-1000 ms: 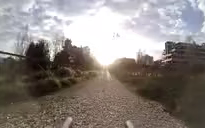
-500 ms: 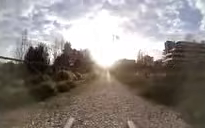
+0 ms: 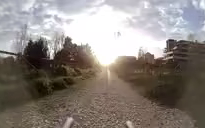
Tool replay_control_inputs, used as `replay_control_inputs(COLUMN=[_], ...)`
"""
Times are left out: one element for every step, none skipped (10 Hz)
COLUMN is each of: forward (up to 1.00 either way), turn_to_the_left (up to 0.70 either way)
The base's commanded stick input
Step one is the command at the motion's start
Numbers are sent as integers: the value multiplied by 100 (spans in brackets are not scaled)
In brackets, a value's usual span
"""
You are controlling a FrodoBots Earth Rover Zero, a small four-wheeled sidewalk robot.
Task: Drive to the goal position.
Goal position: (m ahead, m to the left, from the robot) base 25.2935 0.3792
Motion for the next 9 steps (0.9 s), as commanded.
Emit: replay_control_inputs(forward=[50,50,50,50,50,50,50,50,50], turn_to_the_left=[0,0,0,0,0,0,-5,-50,-50])
